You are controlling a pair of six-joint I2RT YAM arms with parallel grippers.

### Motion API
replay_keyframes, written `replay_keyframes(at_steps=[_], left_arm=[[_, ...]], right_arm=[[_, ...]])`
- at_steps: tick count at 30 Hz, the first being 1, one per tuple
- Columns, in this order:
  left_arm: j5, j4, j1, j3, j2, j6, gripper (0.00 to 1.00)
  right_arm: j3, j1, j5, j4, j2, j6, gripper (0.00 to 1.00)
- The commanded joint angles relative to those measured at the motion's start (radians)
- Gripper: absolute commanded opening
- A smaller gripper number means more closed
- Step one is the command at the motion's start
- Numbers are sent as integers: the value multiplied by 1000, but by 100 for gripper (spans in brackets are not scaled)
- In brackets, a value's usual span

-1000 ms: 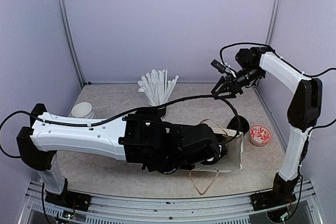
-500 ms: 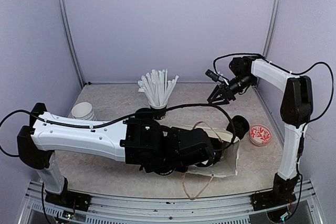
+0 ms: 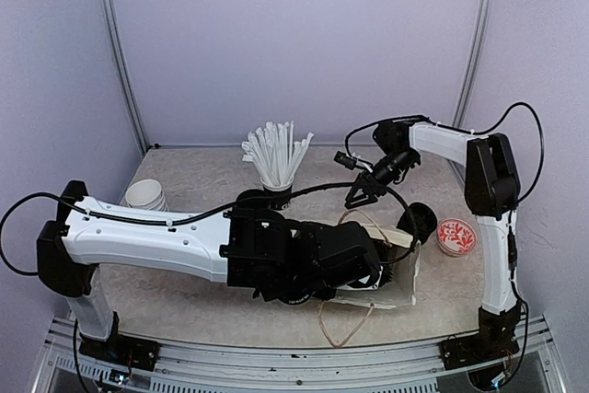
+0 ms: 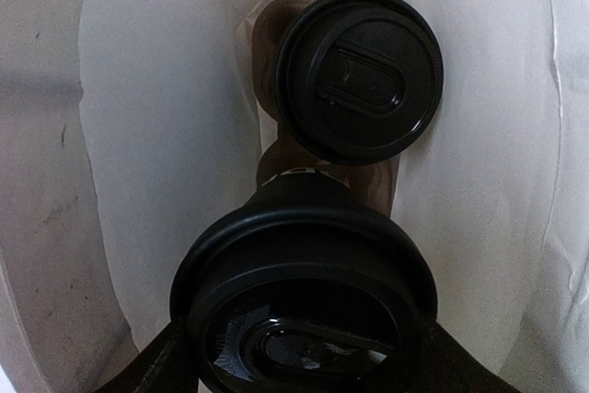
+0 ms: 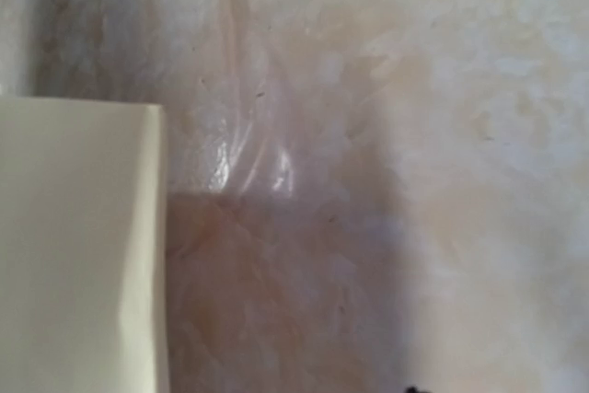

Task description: Pack the takeout coffee

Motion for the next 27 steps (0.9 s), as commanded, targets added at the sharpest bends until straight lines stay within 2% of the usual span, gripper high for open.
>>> replay_keyframes(at_steps=[1,27], left_arm=[[20,51,12,-18,23,30,62],[13,135,81,-77,55,98,62]], right_arm=[[-17,40,21,23,12,12,50],[-64,82,-85,-37,56,-57,49]])
